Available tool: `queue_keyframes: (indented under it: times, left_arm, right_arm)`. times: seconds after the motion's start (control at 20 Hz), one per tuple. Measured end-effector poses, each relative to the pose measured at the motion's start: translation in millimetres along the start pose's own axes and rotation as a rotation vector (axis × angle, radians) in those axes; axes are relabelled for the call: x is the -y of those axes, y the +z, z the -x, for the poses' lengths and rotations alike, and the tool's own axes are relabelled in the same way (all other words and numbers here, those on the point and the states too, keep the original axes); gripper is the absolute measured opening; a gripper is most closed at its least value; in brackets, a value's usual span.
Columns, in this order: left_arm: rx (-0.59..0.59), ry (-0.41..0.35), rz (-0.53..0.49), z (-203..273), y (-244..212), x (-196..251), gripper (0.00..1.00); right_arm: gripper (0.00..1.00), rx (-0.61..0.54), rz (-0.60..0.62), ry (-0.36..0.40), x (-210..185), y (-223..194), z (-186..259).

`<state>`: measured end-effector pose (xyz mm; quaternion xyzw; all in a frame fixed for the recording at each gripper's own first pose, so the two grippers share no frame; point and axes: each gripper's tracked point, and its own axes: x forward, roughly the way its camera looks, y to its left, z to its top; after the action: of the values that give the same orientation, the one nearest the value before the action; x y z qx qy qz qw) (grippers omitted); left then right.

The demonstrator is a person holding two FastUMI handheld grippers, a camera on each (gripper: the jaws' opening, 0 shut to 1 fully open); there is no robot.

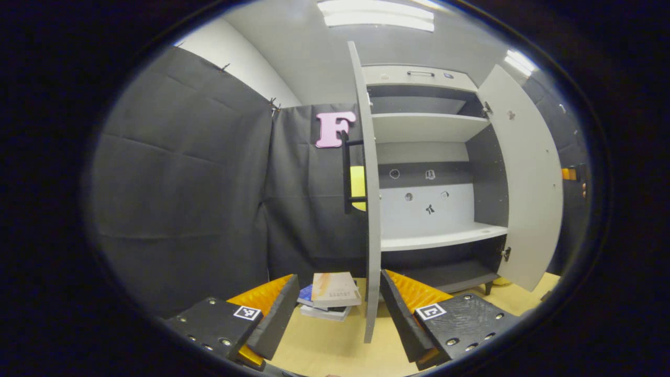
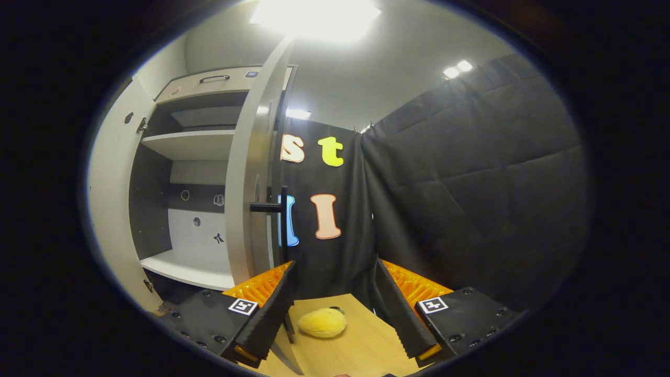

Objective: Grasp the bottle in the cabinet with the left hand and place it on the coaster, then close the right door with the right hand and the left door with the left hand.

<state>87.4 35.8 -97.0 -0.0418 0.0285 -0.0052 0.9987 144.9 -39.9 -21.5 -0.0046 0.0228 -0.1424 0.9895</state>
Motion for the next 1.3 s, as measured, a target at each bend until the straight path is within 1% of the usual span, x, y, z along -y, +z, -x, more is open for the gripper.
queue_keyframes:
  times: [0.05,0.1,0.15,0.2,0.25,0.3,0.45,0.55,0.6,0.65,0.7,0.75,0.8,0.85,0.9,0.95,1.0,1.05,1.15,1.2,1.25,1.3]
  left_arm:
    - [0.003,-0.003,-0.001,-2.5,-0.2,-2.5,0.91]
    - [0.004,-0.008,-0.002,-5.5,-0.5,-3.8,0.91]
    - [0.003,-0.015,-0.004,-7.6,-0.2,-5.1,0.91]
    - [0.002,-0.020,-0.006,-10.0,-1.5,-6.4,0.87]
    - [0.001,-0.026,-0.006,-12.2,-3.1,-7.0,0.87]
    - [-0.003,-0.031,-0.007,-14.4,-5.1,-7.3,0.96]
    - [-0.012,-0.046,-0.007,-20.6,-10.8,-8.4,0.96]
    - [-0.018,-0.053,-0.008,-23.5,-15.1,-9.8,0.96]
    - [-0.019,-0.056,-0.006,-25.3,-16.5,-11.4,0.96]
    - [-0.020,-0.057,-0.004,-25.5,-16.9,-12.8,0.91]
    - [-0.020,-0.058,-0.002,-26.1,-16.7,-14.7,0.96]
    - [-0.019,-0.058,0.000,-26.7,-18.4,-16.8,0.96]
    - [-0.015,-0.057,0.002,-27.4,-17.8,-18.7,0.93]
    - [-0.017,-0.055,0.004,-27.8,-18.7,-21.7,0.91]
    - [-0.018,-0.053,0.007,-27.3,-19.2,-24.8,0.95]
    - [-0.019,-0.053,0.010,-28.6,-21.2,-26.2,0.91]
    - [-0.021,-0.050,0.013,-29.8,-22.5,-28.0,0.91]
    - [-0.022,-0.049,0.017,-30.1,-23.3,-27.9,0.91]
    - [-0.022,-0.045,0.020,-29.9,-24.2,-29.6,0.91]
    - [-0.022,-0.041,0.019,-29.6,-24.7,-31.0,0.91]
    - [-0.022,-0.038,0.018,-29.4,-24.6,-31.7,0.91]
    - [-0.024,-0.032,0.017,-29.1,-24.8,-32.8,0.87]
  right_arm:
    - [0.95,0.003,0.006,-0.005,-2.0,0.9,2.5]
    - [0.91,0.005,0.007,-0.007,-4.5,1.2,4.1]
    - [0.91,0.004,0.006,-0.007,-8.3,2.6,5.5]
    - [0.89,0.005,0.004,-0.006,-10.1,2.1,6.6]
    - [0.89,0.005,0.002,-0.004,-12.3,1.9,8.0]
    - [0.89,0.006,-0.002,-0.003,-15.3,2.1,9.6]
    - [0.89,0.012,0.013,-0.006,-25.1,3.0,14.3]
    - [0.89,0.015,0.018,-0.006,-30.9,4.1,17.6]
    - [0.94,0.014,0.012,-0.002,-33.6,3.9,19.1]
    - [0.94,0.010,0.005,0.001,-37.5,4.1,19.2]
    - [0.89,0.006,0.000,0.004,-40.9,4.8,20.8]
    - [0.94,0.006,0.000,0.005,-44.0,5.2,21.8]
    - [0.89,0.008,0.004,0.008,-47.0,5.9,22.6]
    - [0.94,0.010,0.007,0.012,-50.2,6.6,24.5]
    - [0.89,0.010,0.009,0.020,-55.6,6.7,25.7]
    - [0.89,0.009,0.008,0.032,-60.5,7.2,26.4]
    - [0.89,0.010,0.008,0.048,-65.0,7.0,27.9]
    - [0.94,0.010,0.009,0.066,-72.2,7.2,29.5]
    - [0.94,0.013,0.007,0.103,-87.6,7.5,30.6]
    - [0.89,0.014,0.003,0.120,-95.2,7.7,31.3]
    - [0.89,0.015,-0.002,0.138,-103.9,7.5,31.6]
    - [0.94,0.016,-0.005,0.158,-111.7,6.7,30.9]
